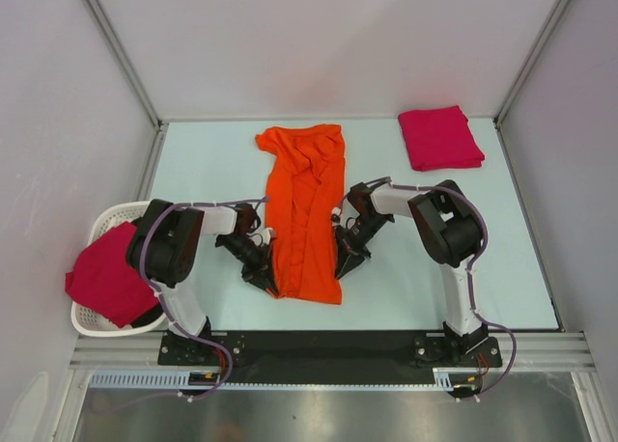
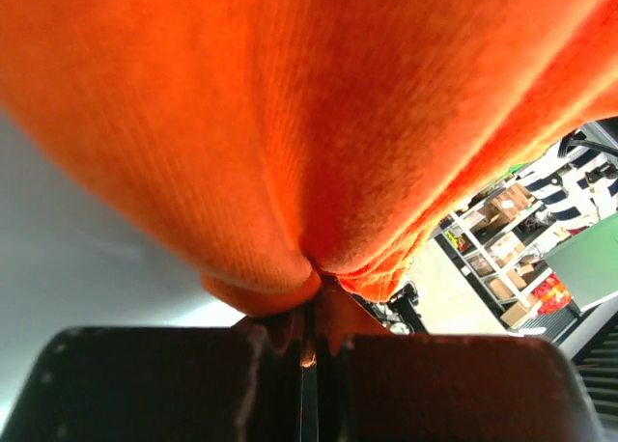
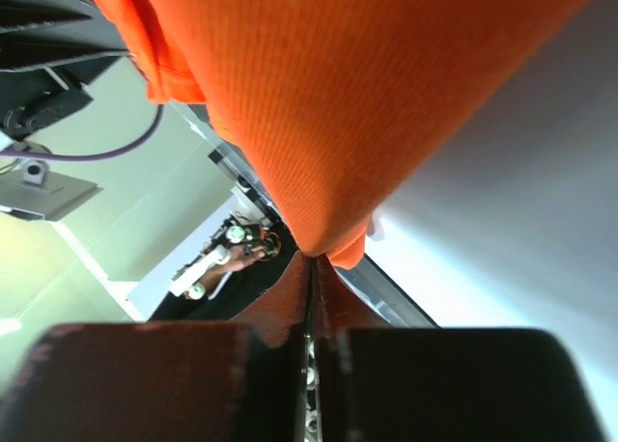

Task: Fold and stack the t-shirts
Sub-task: Rotate the tshirt 90 degrees

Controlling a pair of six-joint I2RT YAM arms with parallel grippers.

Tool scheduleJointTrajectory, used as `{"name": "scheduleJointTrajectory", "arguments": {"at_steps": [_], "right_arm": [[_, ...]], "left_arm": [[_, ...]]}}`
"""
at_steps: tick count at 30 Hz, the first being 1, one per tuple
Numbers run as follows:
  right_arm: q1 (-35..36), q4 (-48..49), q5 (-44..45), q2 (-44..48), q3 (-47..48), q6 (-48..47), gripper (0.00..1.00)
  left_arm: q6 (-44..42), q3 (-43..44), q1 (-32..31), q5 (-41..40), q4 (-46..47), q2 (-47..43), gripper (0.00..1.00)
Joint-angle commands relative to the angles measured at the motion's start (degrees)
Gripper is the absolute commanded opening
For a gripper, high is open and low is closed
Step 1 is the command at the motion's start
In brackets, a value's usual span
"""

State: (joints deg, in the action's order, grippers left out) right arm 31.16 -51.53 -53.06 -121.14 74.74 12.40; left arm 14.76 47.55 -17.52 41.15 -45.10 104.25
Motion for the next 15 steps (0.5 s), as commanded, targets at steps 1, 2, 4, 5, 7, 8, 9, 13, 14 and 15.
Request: {"name": "scheduleJointTrajectory", "arguments": {"at_steps": [1,2,4,5,7,8,9,13,14,15], "right_arm": [[0.92,-9.37,4.63,-1.73,-0.12,1.04,0.11],[0.84,-9.55,5.85,-1.03,0.58,1.3,0.13],[0.75,-10.17,7.43,-0.06,1.46,1.74,0.17],[0.57,-10.69,8.14,0.38,2.24,1.75,0.19],[0.31,-12.71,11.03,1.61,4.88,1.84,0.2],[-0.04,-13.5,12.0,2.13,5.93,1.75,0.22],[-0.39,-15.08,12.97,3.44,8.29,1.75,0.28],[-2.94,-19.65,17.28,6.97,15.49,0.96,0.4],[-4.16,-20.53,17.46,7.58,17.44,0.69,0.47],[-4.96,-21.67,17.81,8.28,19.28,0.43,0.48]], "left_arm": [[-0.61,-3.08,-3.14,-3.34,-0.07,3.96,0.0],[-0.44,-2.99,-2.96,-4.74,-1.64,3.25,0.0],[0.0,-2.73,-2.96,-7.03,-2.88,0.02,0.03],[0.7,-1.77,-2.96,-10.52,-4.63,-1.23,0.19],[1.23,-0.62,-2.87,-13.36,-6.57,-5.53,0.35],[1.67,0.86,-2.79,-15.81,-8.58,-7.11,0.53],[1.93,1.57,-2.78,-17.14,-9.38,-10.26,0.61],[2.64,5.35,-2.52,-22.07,-14.65,-17.57,0.87],[2.64,7.36,-2.35,-24.25,-16.93,-18.89,0.91],[2.64,8.51,-2.26,-25.31,-18.08,-21.34,0.93]]}}
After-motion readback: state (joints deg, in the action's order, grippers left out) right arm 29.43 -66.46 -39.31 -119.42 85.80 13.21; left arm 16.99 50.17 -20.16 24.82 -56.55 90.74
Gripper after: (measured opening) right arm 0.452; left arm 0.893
